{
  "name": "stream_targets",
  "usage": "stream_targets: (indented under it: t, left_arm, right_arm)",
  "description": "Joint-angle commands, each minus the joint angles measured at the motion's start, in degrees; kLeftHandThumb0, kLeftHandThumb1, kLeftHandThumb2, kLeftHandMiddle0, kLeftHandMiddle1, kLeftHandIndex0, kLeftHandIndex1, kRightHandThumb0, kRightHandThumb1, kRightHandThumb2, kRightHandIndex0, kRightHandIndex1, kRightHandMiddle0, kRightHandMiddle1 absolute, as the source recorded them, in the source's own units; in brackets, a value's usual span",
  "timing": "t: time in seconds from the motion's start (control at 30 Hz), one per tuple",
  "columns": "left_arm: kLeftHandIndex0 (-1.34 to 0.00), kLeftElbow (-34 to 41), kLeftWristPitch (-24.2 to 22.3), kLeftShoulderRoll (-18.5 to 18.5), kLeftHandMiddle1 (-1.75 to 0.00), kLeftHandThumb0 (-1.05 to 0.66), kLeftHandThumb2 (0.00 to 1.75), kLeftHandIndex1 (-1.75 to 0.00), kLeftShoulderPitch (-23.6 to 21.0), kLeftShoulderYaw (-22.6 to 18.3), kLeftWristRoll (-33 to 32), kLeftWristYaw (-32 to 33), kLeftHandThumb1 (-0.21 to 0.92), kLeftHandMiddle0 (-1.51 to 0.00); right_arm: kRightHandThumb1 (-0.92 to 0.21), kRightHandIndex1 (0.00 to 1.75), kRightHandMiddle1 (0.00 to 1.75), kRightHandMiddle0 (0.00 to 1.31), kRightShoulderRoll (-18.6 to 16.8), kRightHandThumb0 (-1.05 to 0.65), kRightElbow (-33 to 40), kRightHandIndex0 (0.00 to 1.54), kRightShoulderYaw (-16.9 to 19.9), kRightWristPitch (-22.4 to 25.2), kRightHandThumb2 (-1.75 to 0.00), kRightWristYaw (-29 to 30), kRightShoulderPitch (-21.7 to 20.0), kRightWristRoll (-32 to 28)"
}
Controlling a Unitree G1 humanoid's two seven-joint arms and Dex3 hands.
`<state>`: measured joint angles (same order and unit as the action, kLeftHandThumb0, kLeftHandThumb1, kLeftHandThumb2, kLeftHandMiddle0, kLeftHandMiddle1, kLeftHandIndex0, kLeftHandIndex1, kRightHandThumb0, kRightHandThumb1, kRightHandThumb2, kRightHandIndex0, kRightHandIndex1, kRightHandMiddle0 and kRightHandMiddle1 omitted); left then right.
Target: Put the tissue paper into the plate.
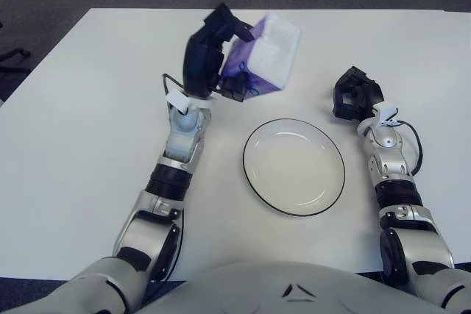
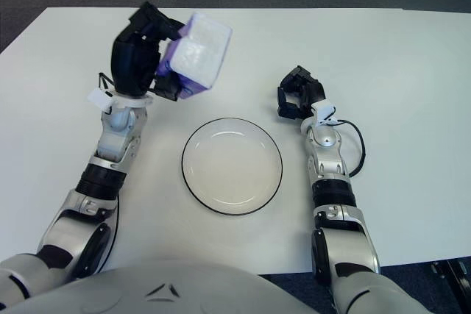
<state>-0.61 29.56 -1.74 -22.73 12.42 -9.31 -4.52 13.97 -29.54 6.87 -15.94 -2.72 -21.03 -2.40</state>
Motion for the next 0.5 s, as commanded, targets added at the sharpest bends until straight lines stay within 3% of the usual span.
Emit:
stream_targets:
  t: [0.0, 0.2, 0.47]
  left_arm:
    - [-0.99, 3.8, -2.5, 0.8, -1.75, 0.54, 1.54, -1.75, 1.7, 1.1, 0.8, -1.7, 0.13, -0.76]
    - [-0.98, 5.4, -5.0, 0.9, -1.75, 0.54, 1.53, -1.75, 2.0, 1.6, 2.0, -4.6, 0.14, -0.76]
    - [-0.98, 5.6, -5.1, 0.1, -1.75, 0.54, 1.53, -1.75, 1.7, 2.5, 6.2, -7.2, 0.14, -0.76]
  right_arm:
    - [-0.37, 1.75, 1.75, 0.58, -3.2, -0.46, -4.7, 1.28, -1.1, -0.3, -1.25, 0.4, 7.6, 0.8]
    - [-0.36, 1.75, 1.75, 0.58, -3.4, -0.47, -4.7, 1.28, -1.1, -0.1, -1.26, 1.1, 7.4, 1.4]
    - [-0.32, 1.75, 1.75, 0.61, -3.8, -0.48, -5.6, 1.26, -1.5, 2.1, -1.31, 4.2, 6.1, 2.9]
